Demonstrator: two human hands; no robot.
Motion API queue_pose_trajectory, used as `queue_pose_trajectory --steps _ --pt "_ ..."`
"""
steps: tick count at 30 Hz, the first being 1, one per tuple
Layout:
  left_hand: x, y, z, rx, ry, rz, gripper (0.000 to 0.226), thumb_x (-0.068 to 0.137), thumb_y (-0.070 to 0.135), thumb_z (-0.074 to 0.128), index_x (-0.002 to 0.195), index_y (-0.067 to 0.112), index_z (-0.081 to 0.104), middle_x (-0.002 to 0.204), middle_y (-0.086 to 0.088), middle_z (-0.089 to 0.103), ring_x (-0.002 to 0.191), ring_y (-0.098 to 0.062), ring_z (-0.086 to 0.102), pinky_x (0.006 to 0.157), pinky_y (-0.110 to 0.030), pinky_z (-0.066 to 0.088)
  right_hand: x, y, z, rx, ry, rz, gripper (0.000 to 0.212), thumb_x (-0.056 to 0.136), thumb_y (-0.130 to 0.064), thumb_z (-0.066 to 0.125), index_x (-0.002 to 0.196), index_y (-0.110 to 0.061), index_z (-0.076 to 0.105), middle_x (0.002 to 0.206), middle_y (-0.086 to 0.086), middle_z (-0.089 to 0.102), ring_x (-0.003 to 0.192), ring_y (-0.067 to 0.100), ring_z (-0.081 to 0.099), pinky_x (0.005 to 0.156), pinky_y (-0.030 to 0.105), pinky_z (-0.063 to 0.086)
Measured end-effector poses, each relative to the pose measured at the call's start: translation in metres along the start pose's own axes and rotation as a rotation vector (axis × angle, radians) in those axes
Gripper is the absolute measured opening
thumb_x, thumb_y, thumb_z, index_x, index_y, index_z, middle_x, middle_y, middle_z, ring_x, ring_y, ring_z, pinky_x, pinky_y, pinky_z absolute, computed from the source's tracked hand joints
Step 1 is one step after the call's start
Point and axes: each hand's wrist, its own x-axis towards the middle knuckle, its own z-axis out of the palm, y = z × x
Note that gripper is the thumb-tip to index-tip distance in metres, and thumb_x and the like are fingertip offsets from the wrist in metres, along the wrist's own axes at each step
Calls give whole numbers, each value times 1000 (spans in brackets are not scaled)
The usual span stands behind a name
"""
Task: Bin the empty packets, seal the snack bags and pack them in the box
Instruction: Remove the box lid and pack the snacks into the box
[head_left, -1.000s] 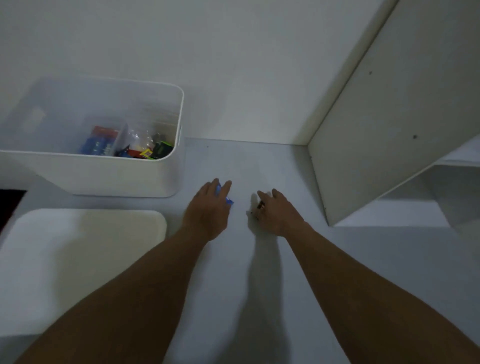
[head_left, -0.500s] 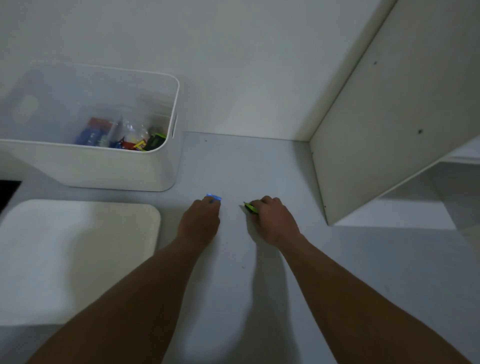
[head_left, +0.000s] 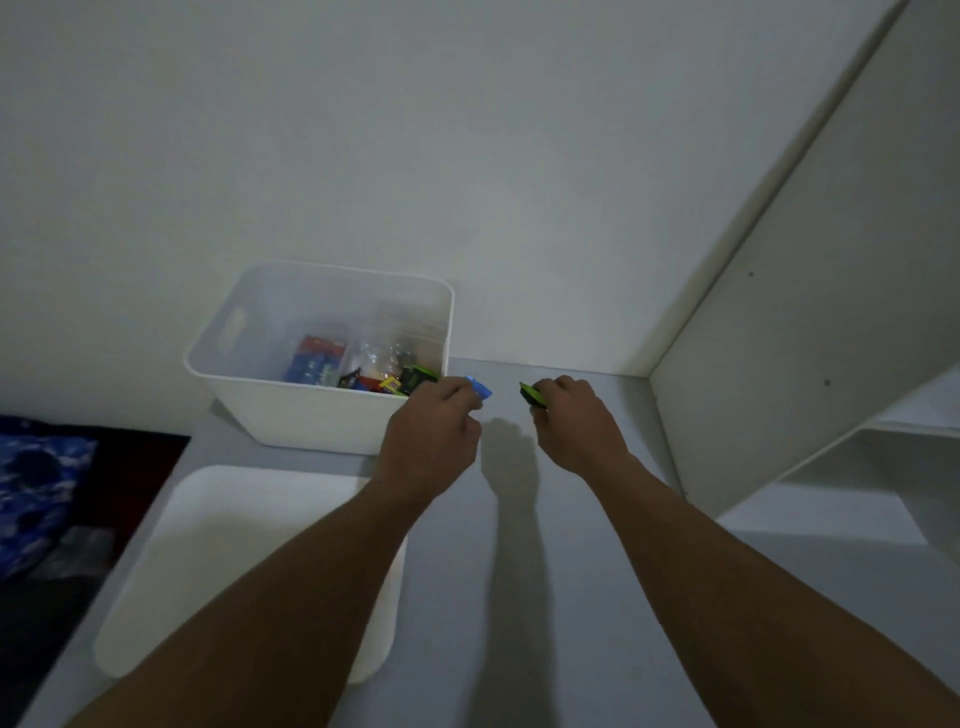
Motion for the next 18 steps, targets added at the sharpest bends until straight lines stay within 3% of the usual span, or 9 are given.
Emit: queue_pose_trajectory --steps 4,11,15,18 --pt "27 -31 -59 19 86 -21 25 81 16 48 90 8 70 103 -7 68 90 -30 62 77 -38 53 25 -56 -24 45 83 -37 24 97 -22 49 112 -7 60 104 15 61 100 34 51 77 43 47" --pt "46 -92 -112 -34 82 -177 20 78 1 61 94 7 70 104 -8 67 95 -25 62 83 -28 46 57 -136 -11 103 17 -56 26 97 -22 49 117 -9 59 111 15 61 104 34 50 84 43 48" --pt "52 -119 -114 -50 30 -191 15 81 -1 61 92 5 69 101 -7 67 92 -22 61 78 -20 38 66 -155 6 180 -13 -30 47 94 -38 53 133 -11 53 132 12 56 122 33 47 99 42 45" --pt "55 -130 -104 -65 -35 -175 15 79 -1 62 91 5 69 100 -9 67 92 -23 61 77 -23 40 63 -152 22 154 -48 55 70 95 -56 29 139 -3 42 144 12 44 134 33 39 108 52 38"
